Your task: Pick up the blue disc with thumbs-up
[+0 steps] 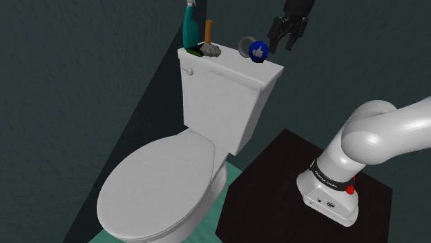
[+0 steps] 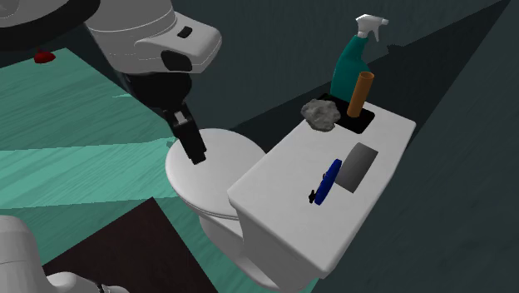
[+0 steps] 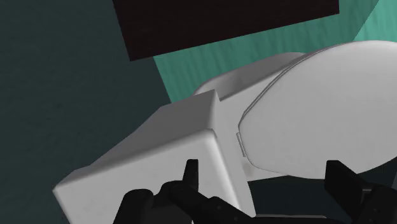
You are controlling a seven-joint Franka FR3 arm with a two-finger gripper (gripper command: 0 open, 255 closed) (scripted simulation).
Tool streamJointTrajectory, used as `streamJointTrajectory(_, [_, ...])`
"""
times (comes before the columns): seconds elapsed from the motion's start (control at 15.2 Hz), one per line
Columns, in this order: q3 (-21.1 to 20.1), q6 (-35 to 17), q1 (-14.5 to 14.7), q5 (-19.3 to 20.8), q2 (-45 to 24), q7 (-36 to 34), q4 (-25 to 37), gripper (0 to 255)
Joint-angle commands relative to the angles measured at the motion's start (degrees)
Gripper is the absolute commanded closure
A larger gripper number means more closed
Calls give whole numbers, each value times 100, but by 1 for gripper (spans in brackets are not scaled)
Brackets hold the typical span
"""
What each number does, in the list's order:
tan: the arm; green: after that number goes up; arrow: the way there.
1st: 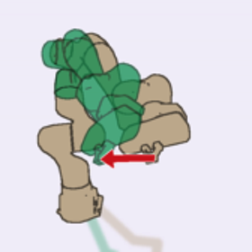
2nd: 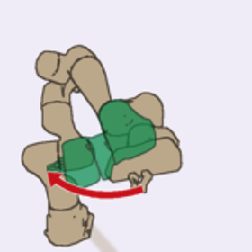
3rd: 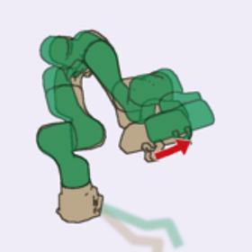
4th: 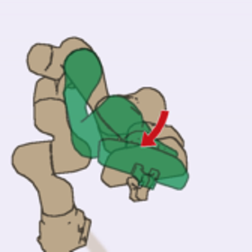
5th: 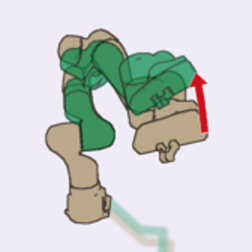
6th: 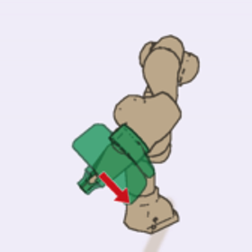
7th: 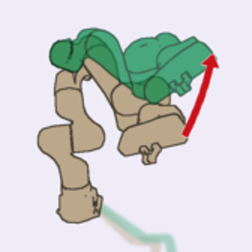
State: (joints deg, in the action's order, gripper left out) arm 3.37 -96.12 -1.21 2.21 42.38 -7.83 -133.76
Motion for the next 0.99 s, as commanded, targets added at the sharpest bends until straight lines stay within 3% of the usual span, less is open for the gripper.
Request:
streamJointTrajectory(0.0, [0, 0, 0, 0, 0, 0, 0, 0])
streamJointTrajectory(0.46, [886, -755, 60, 251, -968, 1421, 480, 0])
streamJointTrajectory(0.92, [1720, -1308, 257, 14, -2253, 2908, 1421, 0])
